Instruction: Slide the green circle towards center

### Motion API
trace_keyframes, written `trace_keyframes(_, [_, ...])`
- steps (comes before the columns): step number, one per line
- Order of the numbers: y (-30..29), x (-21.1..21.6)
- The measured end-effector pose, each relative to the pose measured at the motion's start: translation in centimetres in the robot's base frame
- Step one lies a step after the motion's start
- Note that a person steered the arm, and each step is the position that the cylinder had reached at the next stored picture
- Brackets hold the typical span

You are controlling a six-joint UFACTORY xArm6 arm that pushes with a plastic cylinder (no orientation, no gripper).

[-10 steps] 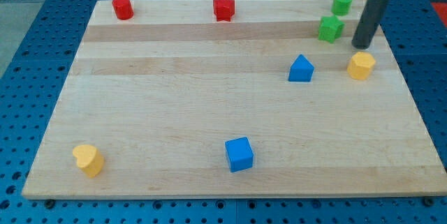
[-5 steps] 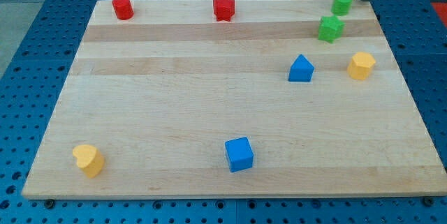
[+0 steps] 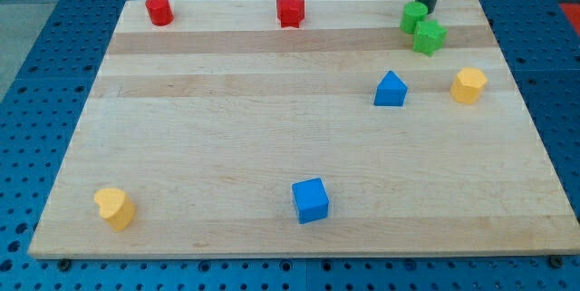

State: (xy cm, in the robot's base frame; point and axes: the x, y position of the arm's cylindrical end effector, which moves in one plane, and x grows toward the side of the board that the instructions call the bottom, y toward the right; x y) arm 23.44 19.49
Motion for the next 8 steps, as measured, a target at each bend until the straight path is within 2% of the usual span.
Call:
trace_keyframes(2, [-2.9,2.5])
trace_keyframes(5, [-7.2,9.1])
trace_keyframes(6, [-7.0,10.9])
trace_keyframes(8, [-3.2,10.5])
